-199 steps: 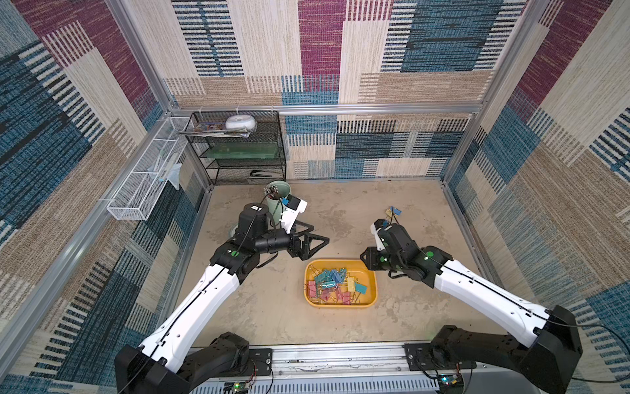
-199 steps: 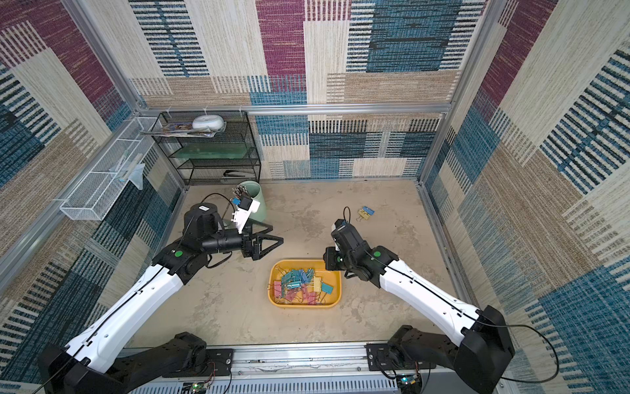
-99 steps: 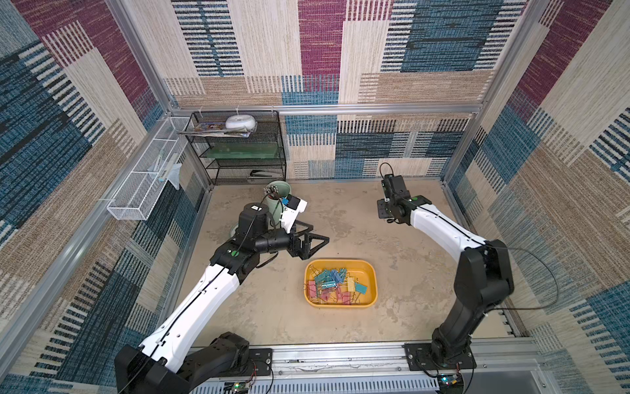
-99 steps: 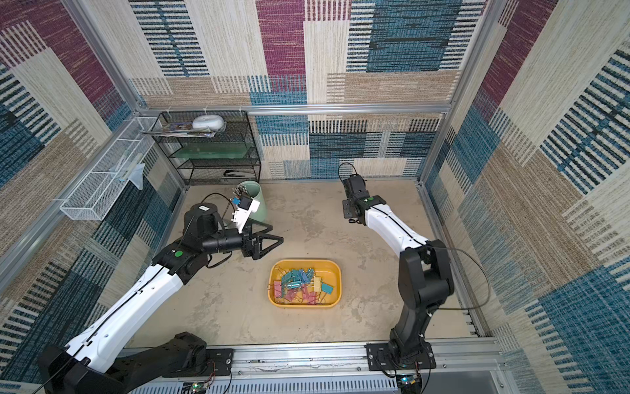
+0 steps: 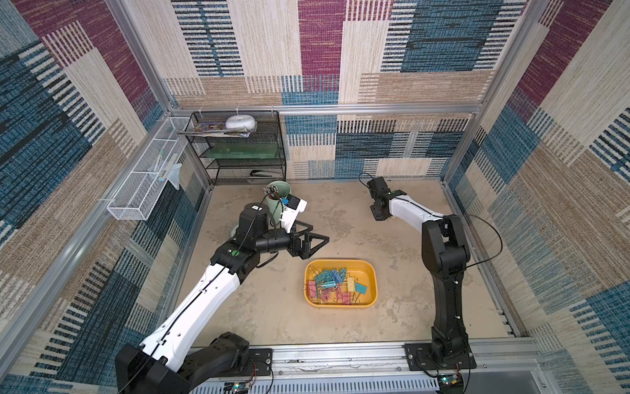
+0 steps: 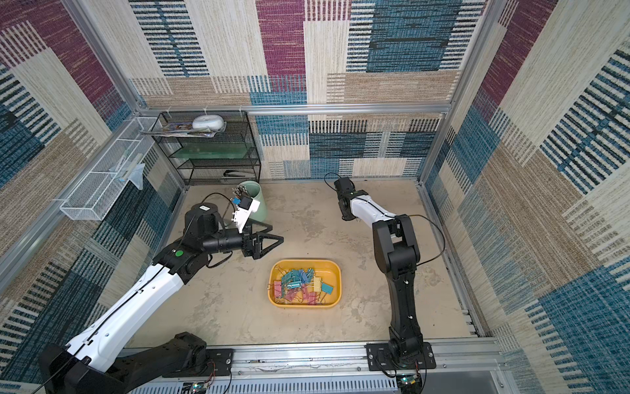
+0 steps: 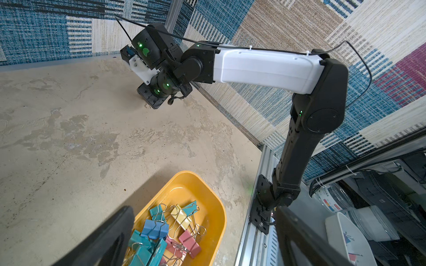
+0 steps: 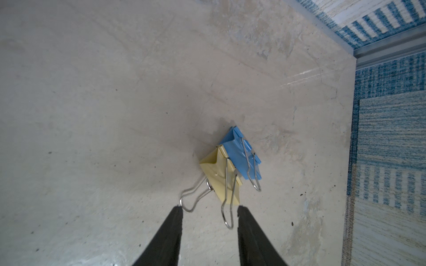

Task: Put the binder clips in the storage box
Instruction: Pick up the binder clip at the center of the board.

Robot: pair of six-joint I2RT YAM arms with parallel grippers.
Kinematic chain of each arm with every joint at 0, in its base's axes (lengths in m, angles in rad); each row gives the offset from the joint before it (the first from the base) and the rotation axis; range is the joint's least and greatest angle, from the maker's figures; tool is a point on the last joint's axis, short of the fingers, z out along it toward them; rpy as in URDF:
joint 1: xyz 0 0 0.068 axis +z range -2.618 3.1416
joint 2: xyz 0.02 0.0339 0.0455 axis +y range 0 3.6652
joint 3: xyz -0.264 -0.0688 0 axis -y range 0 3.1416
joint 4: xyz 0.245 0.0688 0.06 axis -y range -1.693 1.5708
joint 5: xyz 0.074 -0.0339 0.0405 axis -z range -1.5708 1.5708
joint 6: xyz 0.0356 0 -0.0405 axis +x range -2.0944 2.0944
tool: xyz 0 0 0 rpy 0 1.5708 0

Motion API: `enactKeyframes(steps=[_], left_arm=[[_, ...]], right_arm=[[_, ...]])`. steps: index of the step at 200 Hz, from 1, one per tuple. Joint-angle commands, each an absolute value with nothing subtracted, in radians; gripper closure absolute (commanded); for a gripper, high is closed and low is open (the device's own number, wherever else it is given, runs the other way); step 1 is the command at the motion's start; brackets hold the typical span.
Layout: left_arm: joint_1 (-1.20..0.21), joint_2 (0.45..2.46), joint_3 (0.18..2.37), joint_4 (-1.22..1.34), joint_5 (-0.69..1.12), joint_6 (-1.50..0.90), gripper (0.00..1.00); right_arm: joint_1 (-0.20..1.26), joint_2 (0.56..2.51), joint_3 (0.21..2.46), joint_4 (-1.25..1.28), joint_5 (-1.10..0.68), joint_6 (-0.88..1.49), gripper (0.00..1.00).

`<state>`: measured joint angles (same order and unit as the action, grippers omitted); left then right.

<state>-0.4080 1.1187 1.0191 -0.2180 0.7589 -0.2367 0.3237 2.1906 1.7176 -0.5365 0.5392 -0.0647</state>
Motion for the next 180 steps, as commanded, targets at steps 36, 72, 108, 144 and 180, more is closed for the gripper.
enactKeyframes(steps=[36,72,108,144,180], left_arm=[[-0.408,1.122,1.019,-0.193,0.766,-0.241,0.01],[-0.408,1.123,1.019,-0.194,0.768,-0.245,0.01],[-0.409,1.123,1.019,-0.191,0.769,-0.245,0.01],[-0.408,1.123,1.019,-0.192,0.769,-0.245,0.01],[-0.409,1.121,1.019,-0.192,0.770,-0.246,0.01]], right_arm=[[0.318,2.205,1.708,-0.544,0.578,-0.088,0.78],[0.327,2.176,1.703,-0.597,0.556,-0.057,0.95],[0.353,2.053,1.627,-0.591,0.520,-0.021,1.00],[0.369,1.813,1.495,-0.575,0.346,0.071,1.00],[0.372,1.481,1.270,-0.480,0.081,0.178,1.00]])
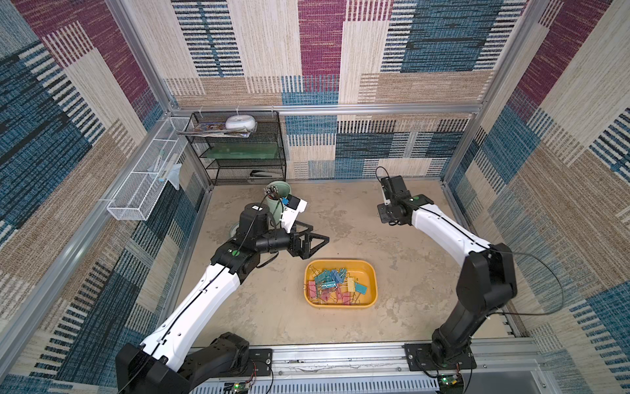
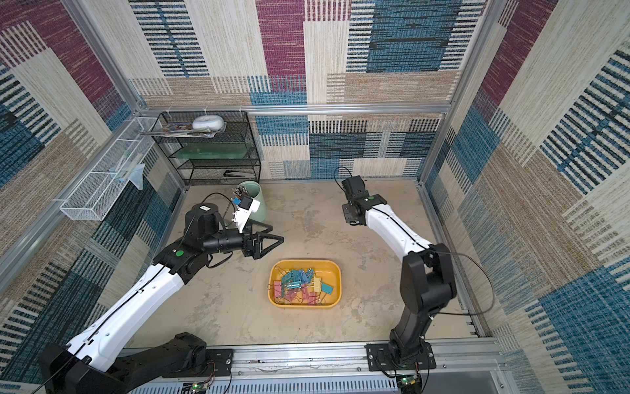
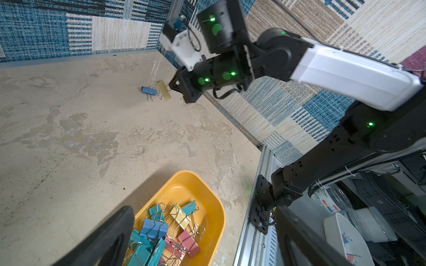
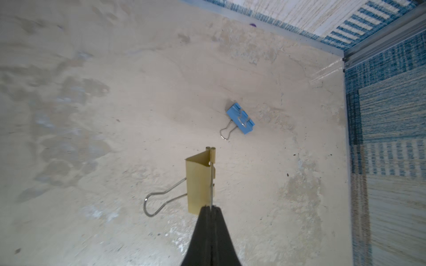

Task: Put the binder clips in the storage box
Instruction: Pick up the binder clip at the center of the board, then place the binder clip in the storage box.

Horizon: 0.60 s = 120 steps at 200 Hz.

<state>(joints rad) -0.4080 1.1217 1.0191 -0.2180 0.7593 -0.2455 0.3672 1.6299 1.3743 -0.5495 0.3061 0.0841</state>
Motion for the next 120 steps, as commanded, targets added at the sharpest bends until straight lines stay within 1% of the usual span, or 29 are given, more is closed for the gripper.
enactKeyframes(steps=[1,34,59,74,91,120], left_arm=[[-0.409,1.121,1.019,-0.192,0.770,-0.246,0.01],[-0.410,1.118,1.020,-0.193,0.772,-0.249,0.01],[-0.411,1.116,1.020,-0.192,0.770,-0.247,0.01],[-0.411,1.115,1.020,-0.192,0.770,-0.247,0.01],[-0.411,1.117,1.020,-0.192,0.769,-0.247,0.01],[-0.410,1.118,1.020,-0.192,0.769,-0.245,0.01]], right_arm=[[0.372,1.473,1.265,-0.478,0.074,0.183,1.00],[0.372,1.236,1.099,-0.412,-0.145,0.313,1.00],[0.375,1.101,0.961,-0.343,-0.331,0.411,1.00],[0.392,1.042,0.882,-0.305,-0.408,0.479,1.00],[0.449,0.996,0.806,-0.274,-0.436,0.536,1.00],[0.552,0.983,0.717,-0.257,-0.404,0.600,1.00]])
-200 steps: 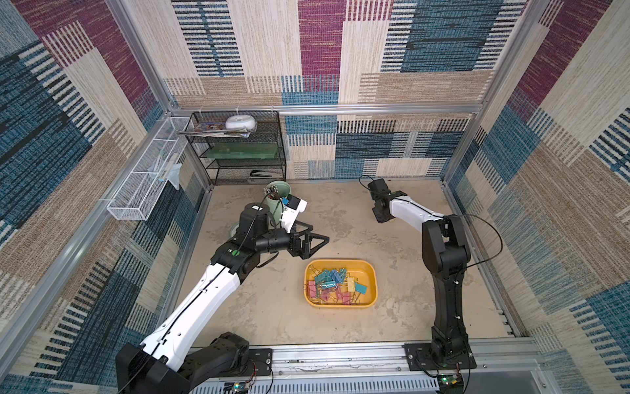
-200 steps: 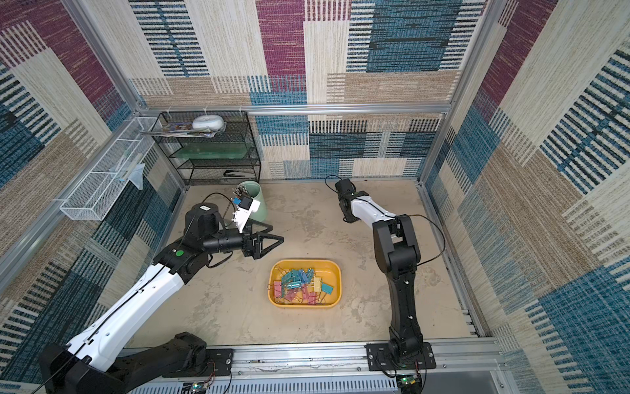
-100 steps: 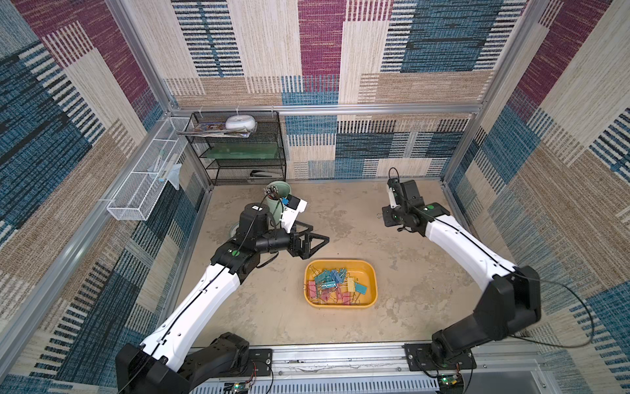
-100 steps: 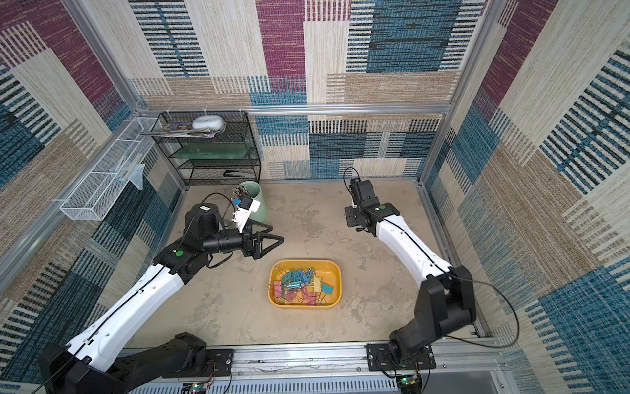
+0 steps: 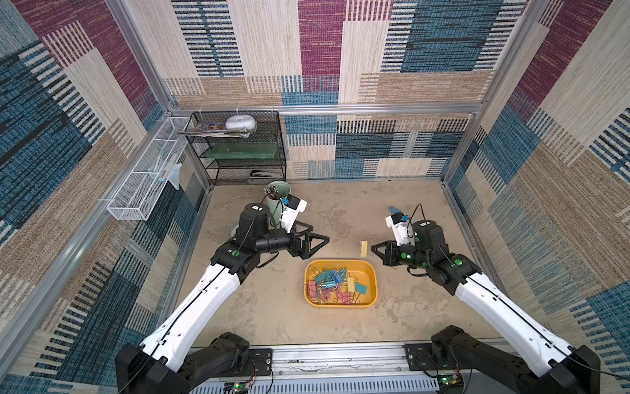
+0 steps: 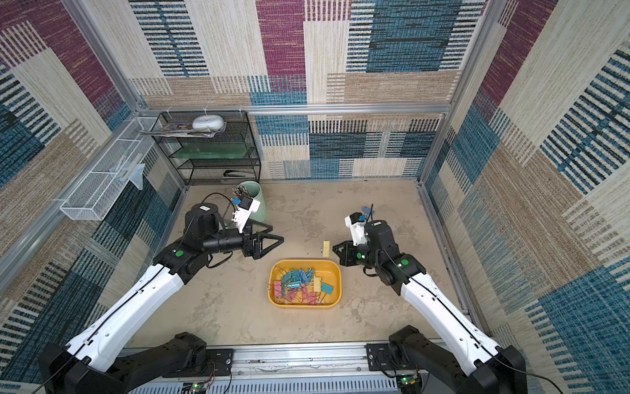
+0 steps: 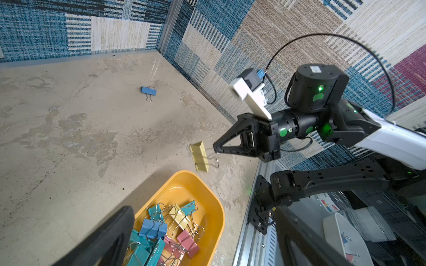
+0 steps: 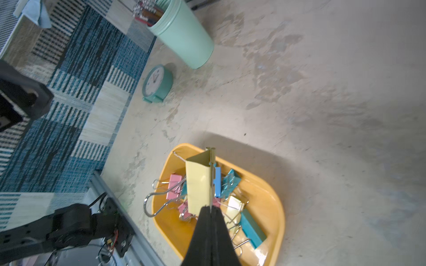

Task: Put the binder clips in the storage box
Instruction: Place the binder clip in the storage box.

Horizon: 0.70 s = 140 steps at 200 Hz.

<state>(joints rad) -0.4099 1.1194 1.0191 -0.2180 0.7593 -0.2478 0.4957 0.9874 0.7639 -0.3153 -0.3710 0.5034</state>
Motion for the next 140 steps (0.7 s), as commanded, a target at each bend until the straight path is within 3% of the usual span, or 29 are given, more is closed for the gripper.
enactKeyframes(steps=[1,140], left_arm=[[-0.410,1.118,1.020,-0.193,0.769,-0.245,0.01],[-0.411,1.123,1.016,-0.193,0.764,-0.242,0.01]], right_arm=[[0.555,0.984,0.715,-0.256,-0.403,0.603,1.00],[0.793,1.267,0.757,-0.331,-0.115,0.649,1.00]])
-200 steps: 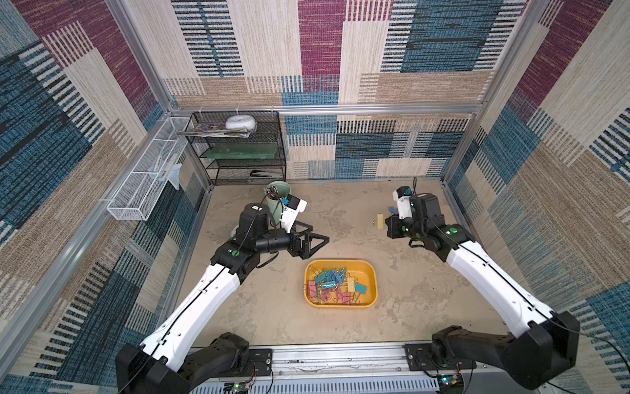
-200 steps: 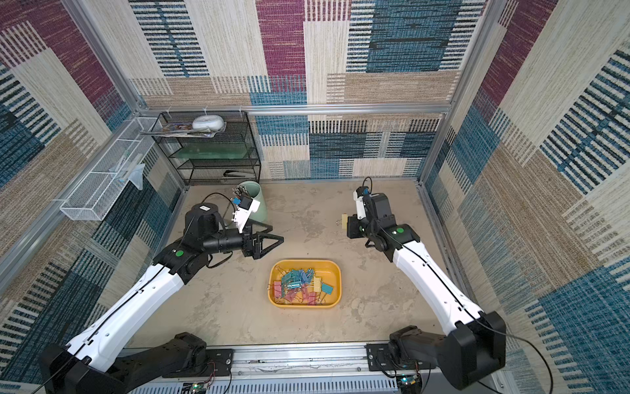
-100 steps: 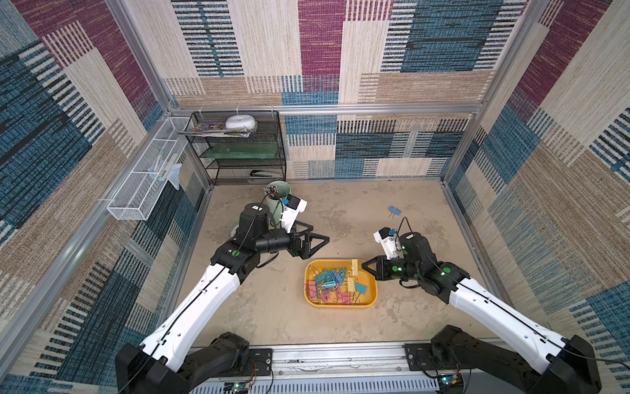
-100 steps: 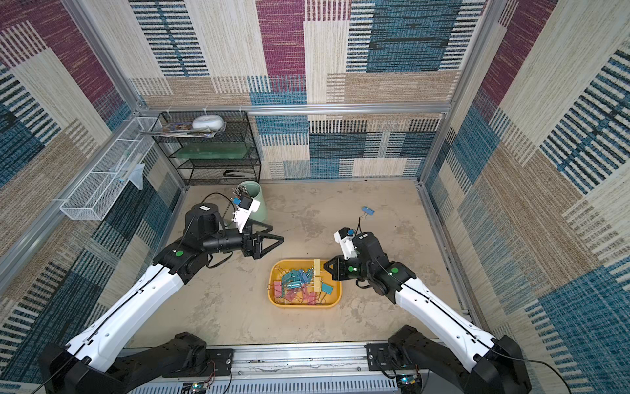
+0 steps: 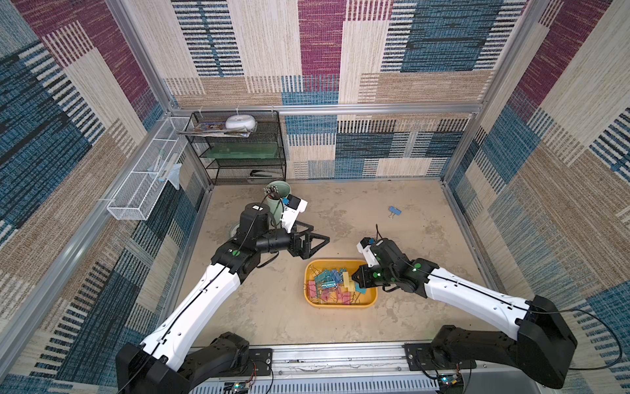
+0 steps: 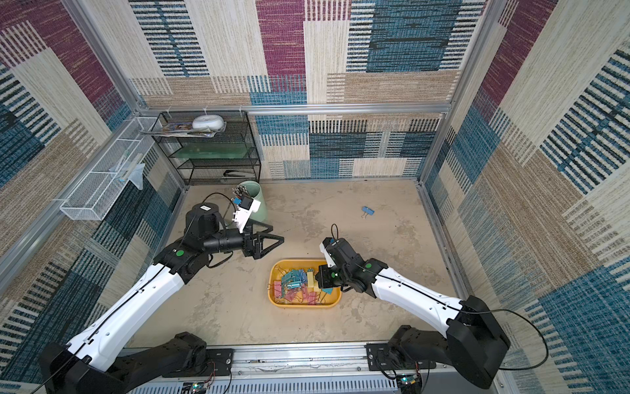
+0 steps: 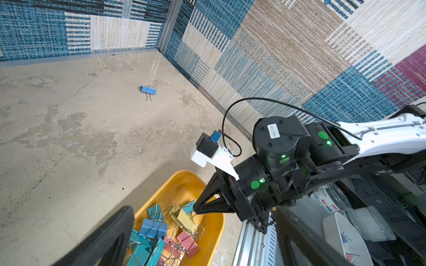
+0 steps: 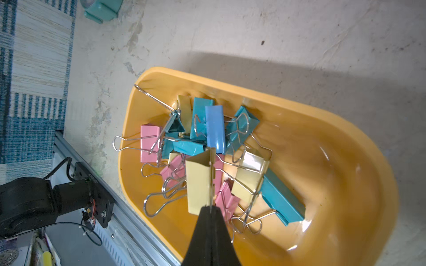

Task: Put the binder clips in the storage box
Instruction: Place the binder clip in the storage box, then pick up the binder clip at the center of the board.

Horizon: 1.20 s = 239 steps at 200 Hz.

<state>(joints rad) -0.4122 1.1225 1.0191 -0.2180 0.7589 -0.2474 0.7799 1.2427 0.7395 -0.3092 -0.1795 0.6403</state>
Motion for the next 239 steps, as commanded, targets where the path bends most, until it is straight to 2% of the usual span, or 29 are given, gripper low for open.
enactKeyframes(steps=[1,24,42,63,82,107,133,160,179,218,239], left_arm=[[-0.412,1.123,1.017,-0.193,0.764,-0.242,0.01],[-0.413,1.124,1.017,-0.193,0.762,-0.242,0.01],[-0.412,1.126,1.016,-0.192,0.762,-0.242,0.01],[-0.413,1.126,1.016,-0.192,0.761,-0.240,0.01],[-0.412,1.125,1.015,-0.193,0.759,-0.239,0.01],[-0.413,1.124,1.017,-0.192,0.761,-0.240,0.01],[-0.413,1.125,1.017,-0.193,0.761,-0.240,0.01],[-0.412,1.121,1.015,-0.193,0.759,-0.237,0.01],[-0.413,1.119,1.017,-0.194,0.761,-0.238,0.01],[-0.413,1.118,1.016,-0.194,0.760,-0.238,0.01],[-0.413,1.119,1.015,-0.194,0.759,-0.236,0.01]], right_arm=[[0.793,1.270,0.758,-0.332,-0.115,0.650,0.99],[0.804,1.287,0.771,-0.331,-0.119,0.649,0.88],[0.805,1.282,0.778,-0.327,-0.122,0.647,0.86],[0.805,1.257,0.786,-0.315,-0.111,0.651,0.78],[0.804,1.229,0.805,-0.307,-0.081,0.649,0.77],[0.789,1.185,0.839,-0.292,0.073,0.646,0.75],[0.668,1.184,0.894,-0.261,0.163,0.569,0.74],[0.483,1.280,1.002,-0.259,0.126,0.456,0.74],[0.398,1.386,1.098,-0.285,0.168,0.355,0.74],[0.312,1.633,1.330,-0.398,0.253,0.127,0.70],[0.306,1.761,1.427,-0.458,0.359,0.022,0.59]])
